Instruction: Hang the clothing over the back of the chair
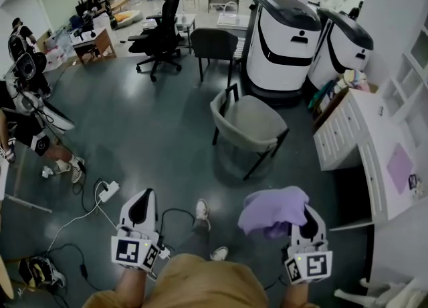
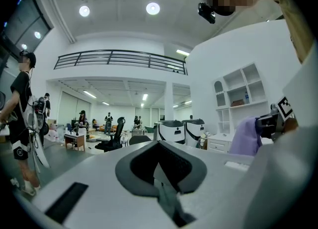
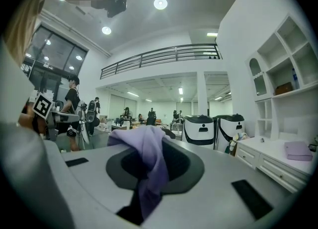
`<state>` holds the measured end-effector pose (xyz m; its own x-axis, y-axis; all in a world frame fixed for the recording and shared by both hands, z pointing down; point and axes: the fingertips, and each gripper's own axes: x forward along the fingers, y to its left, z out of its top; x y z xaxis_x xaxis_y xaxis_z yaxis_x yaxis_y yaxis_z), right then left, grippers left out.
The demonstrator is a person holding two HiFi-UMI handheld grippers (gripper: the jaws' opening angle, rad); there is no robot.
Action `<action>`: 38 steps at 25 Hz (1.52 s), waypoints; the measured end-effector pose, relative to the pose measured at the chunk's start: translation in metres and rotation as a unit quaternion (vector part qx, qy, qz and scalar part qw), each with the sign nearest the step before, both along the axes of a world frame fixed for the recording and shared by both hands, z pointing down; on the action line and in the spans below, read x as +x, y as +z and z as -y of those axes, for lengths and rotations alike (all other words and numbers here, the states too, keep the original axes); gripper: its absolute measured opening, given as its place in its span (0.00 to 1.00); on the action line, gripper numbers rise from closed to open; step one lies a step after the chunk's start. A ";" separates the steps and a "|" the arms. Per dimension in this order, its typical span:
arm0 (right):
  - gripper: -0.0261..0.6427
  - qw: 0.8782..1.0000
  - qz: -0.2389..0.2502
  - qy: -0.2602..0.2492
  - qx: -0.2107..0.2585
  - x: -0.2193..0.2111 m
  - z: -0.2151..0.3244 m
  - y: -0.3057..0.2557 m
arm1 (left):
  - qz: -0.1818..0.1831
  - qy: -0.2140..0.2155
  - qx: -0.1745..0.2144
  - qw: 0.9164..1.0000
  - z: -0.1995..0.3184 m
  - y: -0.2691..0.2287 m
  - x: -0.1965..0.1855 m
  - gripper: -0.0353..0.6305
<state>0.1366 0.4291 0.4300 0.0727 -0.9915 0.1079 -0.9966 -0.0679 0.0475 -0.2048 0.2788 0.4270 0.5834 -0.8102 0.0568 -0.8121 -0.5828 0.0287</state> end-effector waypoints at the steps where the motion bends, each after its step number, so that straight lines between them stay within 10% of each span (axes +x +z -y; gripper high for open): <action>1: 0.12 1.000 -0.001 -0.001 0.000 0.002 0.007 -0.001 | -0.001 -0.001 0.000 1.000 0.007 0.000 0.003 0.06; 24: 0.12 0.999 -0.028 0.004 -0.032 0.050 0.343 -0.023 | -0.041 0.050 -0.036 0.997 0.374 0.020 0.099 0.06; 38: 0.12 1.000 -0.009 0.014 -0.021 0.107 0.414 -0.027 | -0.038 0.031 -0.039 0.998 0.444 0.017 0.129 0.06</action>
<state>0.2439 0.0148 0.4032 0.1026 -0.9836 0.1481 -0.9933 -0.0933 0.0680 -0.0757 -0.1652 0.4435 0.6378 -0.7668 0.0718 -0.7679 -0.6261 0.1352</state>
